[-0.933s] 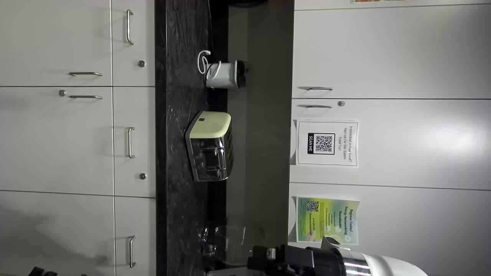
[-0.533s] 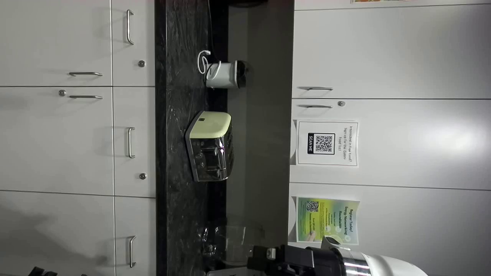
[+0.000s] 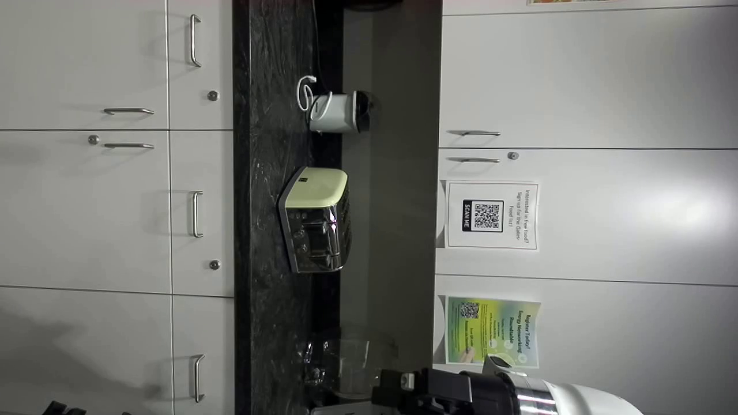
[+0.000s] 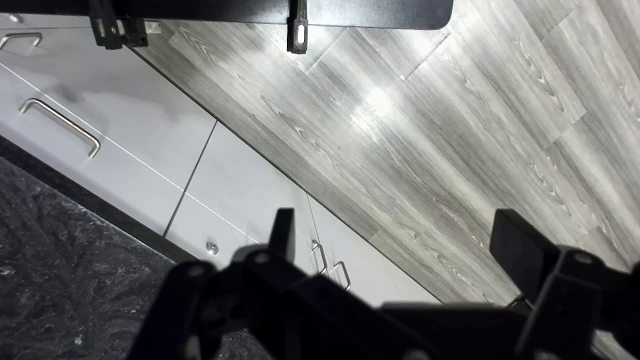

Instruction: Push the left lever down

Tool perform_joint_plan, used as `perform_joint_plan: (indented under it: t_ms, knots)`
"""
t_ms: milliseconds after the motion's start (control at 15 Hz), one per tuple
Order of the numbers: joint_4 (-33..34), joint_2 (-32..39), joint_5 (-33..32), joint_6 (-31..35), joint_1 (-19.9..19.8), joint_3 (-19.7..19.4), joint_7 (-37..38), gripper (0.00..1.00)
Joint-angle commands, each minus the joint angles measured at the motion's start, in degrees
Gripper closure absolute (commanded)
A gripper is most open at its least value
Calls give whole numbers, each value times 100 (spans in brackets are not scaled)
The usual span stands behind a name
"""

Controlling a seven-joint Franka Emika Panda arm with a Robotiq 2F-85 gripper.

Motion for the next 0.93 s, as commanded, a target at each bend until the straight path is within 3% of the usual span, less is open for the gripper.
perform_joint_plan:
  t_ms: [0, 533, 867]
  knots:
    - [34, 111, -11, 232, -164, 124, 87, 0]
    - [652, 1739, -453, 2785, -921, 208, 522, 0]
    - [1471, 3177, -1342, 3405, -1428, 283, 883, 0]
